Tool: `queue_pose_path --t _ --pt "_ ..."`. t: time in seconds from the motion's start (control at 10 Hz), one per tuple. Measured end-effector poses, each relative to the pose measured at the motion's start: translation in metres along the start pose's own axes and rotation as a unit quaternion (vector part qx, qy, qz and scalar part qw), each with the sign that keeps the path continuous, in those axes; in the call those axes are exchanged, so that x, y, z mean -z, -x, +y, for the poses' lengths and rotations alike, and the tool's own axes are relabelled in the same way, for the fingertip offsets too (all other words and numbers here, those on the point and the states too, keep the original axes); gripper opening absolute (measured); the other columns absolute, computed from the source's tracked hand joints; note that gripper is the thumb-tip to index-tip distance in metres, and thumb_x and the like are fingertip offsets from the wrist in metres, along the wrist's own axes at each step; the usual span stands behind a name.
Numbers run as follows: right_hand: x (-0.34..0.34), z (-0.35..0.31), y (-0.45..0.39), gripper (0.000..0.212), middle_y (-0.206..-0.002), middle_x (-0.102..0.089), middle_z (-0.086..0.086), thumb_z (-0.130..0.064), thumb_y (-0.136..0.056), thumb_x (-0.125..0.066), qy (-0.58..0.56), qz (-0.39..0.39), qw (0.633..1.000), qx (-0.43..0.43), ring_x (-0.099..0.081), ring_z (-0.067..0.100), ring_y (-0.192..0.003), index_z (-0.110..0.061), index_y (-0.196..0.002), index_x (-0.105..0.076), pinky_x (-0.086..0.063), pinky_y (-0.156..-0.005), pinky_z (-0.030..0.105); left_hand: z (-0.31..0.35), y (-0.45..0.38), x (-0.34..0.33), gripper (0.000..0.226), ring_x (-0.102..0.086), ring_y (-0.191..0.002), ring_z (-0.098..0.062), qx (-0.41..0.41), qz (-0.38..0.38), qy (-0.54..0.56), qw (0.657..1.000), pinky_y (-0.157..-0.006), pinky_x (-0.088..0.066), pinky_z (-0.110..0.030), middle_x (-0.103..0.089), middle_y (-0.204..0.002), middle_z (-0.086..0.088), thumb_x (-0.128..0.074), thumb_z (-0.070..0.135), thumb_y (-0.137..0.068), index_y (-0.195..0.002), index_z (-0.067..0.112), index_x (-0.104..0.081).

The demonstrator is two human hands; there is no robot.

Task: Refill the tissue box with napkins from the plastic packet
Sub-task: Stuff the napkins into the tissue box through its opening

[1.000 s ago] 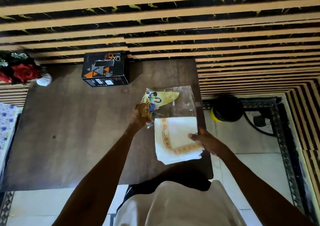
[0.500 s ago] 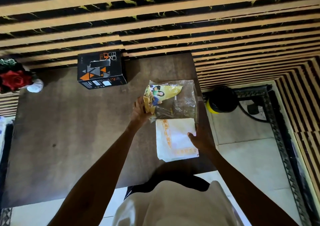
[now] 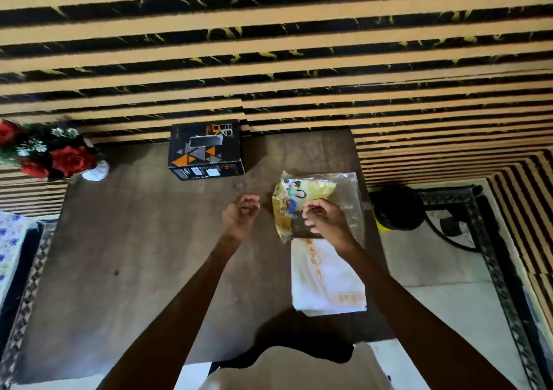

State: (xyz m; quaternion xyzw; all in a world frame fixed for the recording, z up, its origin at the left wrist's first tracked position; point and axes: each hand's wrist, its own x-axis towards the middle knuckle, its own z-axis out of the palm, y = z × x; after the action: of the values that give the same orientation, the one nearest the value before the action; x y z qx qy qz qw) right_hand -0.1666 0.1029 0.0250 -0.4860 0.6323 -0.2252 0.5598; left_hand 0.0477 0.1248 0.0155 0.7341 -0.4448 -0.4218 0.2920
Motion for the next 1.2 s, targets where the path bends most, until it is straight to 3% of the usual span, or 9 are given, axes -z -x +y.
queue_pose_path --t 0.1,0.2,0.3,0.4,0.6,0.8,1.0,1.1,1.2 --pt "-0.032 -0.026 -0.029 0.011 -0.085 -0.073 0.001 -0.022 -0.080 -0.063 0.034 -0.021 0.999 0.020 -0.069 0.019 -0.074 -0.029 -0.085 -0.068 -0.055 -0.068 0.035 -0.006 -0.032 0.036 0.028 -0.061 -0.067 0.001 0.034 0.046 0.108 0.992 -0.059 -0.048 -0.005 -0.057 -0.084 0.002 -0.035 -0.006 -0.096 -0.091 0.011 -0.057" --pt "-0.064 -0.054 -0.059 0.009 -0.084 -0.068 0.001 -0.020 -0.083 -0.065 0.029 -0.022 0.999 0.032 -0.067 0.018 -0.072 -0.026 -0.088 -0.068 -0.055 -0.066 0.032 -0.008 -0.047 0.062 0.016 -0.058 -0.088 -0.016 0.016 0.142 0.023 0.989 -0.069 -0.052 -0.017 -0.056 -0.100 -0.004 -0.052 0.003 -0.091 -0.095 0.017 -0.059" --pt "-0.096 -0.077 -0.096 0.022 -0.086 -0.062 0.001 -0.021 -0.089 -0.064 0.042 -0.052 0.998 0.007 -0.061 0.015 -0.066 -0.013 -0.109 -0.062 -0.051 -0.057 0.028 -0.020 -0.070 0.096 0.038 -0.055 -0.105 -0.024 -0.021 0.195 -0.132 0.972 -0.084 -0.050 -0.037 -0.053 -0.122 -0.010 -0.069 0.018 -0.082 -0.117 0.013 -0.057" --pt "-0.119 -0.091 -0.132 0.041 -0.094 -0.060 0.000 -0.026 -0.086 -0.067 0.084 -0.044 0.995 0.016 -0.061 0.021 -0.087 -0.011 -0.122 -0.056 -0.056 -0.083 0.042 -0.023 -0.088 0.119 0.050 -0.050 -0.116 -0.030 -0.057 0.174 -0.211 0.960 -0.094 -0.047 -0.042 -0.052 -0.128 -0.013 -0.069 0.030 -0.080 -0.125 0.014 -0.052" --pt "-0.138 -0.103 -0.161 0.074 -0.140 -0.049 0.012 -0.024 -0.081 -0.073 0.119 -0.096 0.988 -0.012 -0.055 0.029 -0.122 -0.021 -0.144 -0.034 -0.050 -0.099 0.050 -0.020 -0.118 0.125 0.072 -0.030 -0.139 -0.027 -0.118 0.034 -0.357 0.926 -0.116 -0.026 -0.045 -0.038 -0.147 -0.004 -0.068 0.021 -0.081 -0.144 0.020 -0.032" --pt "-0.150 -0.105 -0.151 0.073 -0.140 -0.044 0.020 -0.011 -0.084 -0.070 0.128 -0.100 0.987 -0.010 -0.055 0.034 -0.120 -0.013 -0.146 -0.033 -0.050 -0.098 0.048 -0.029 -0.131 0.122 0.062 -0.040 -0.131 -0.026 -0.167 0.064 -0.406 0.896 -0.116 -0.029 -0.045 -0.048 -0.138 -0.005 -0.058 0.004 -0.084 -0.141 0.017 -0.037" --pt "-0.152 -0.107 -0.107 0.054 -0.107 -0.058 0.003 -0.017 -0.089 -0.065 0.042 -0.084 0.995 -0.022 -0.065 0.027 -0.098 -0.015 -0.138 -0.044 -0.054 -0.089 0.047 -0.041 -0.104 0.133 0.065 -0.045 -0.124 -0.025 -0.211 0.063 -0.390 0.894 -0.114 -0.029 -0.044 -0.052 -0.131 -0.003 -0.068 0.013 -0.078 -0.138 0.019 -0.044" --pt "-0.151 -0.094 -0.076 0.044 -0.104 -0.064 0.000 -0.023 -0.089 -0.067 0.003 -0.062 0.998 -0.020 -0.061 0.016 -0.093 -0.016 -0.129 -0.053 -0.054 -0.082 0.038 -0.054 -0.070 0.134 0.065 -0.045 -0.122 -0.024 -0.210 0.062 -0.374 0.901 -0.114 -0.028 -0.045 -0.053 -0.129 -0.002 -0.068 0.017 -0.078 -0.138 0.021 -0.044" --pt "-0.151 -0.071 -0.046 0.037 -0.105 -0.060 -0.014 -0.028 -0.089 -0.066 -0.042 -0.081 0.994 -0.057 -0.058 0.008 -0.098 -0.017 -0.122 -0.054 -0.050 -0.088 0.036 -0.070 -0.031 0.130 0.064 -0.045 -0.122 -0.024 -0.206 0.050 -0.360 0.909 -0.114 -0.025 -0.045 -0.053 -0.130 -0.002 -0.068 0.019 -0.080 -0.138 0.022 -0.044"
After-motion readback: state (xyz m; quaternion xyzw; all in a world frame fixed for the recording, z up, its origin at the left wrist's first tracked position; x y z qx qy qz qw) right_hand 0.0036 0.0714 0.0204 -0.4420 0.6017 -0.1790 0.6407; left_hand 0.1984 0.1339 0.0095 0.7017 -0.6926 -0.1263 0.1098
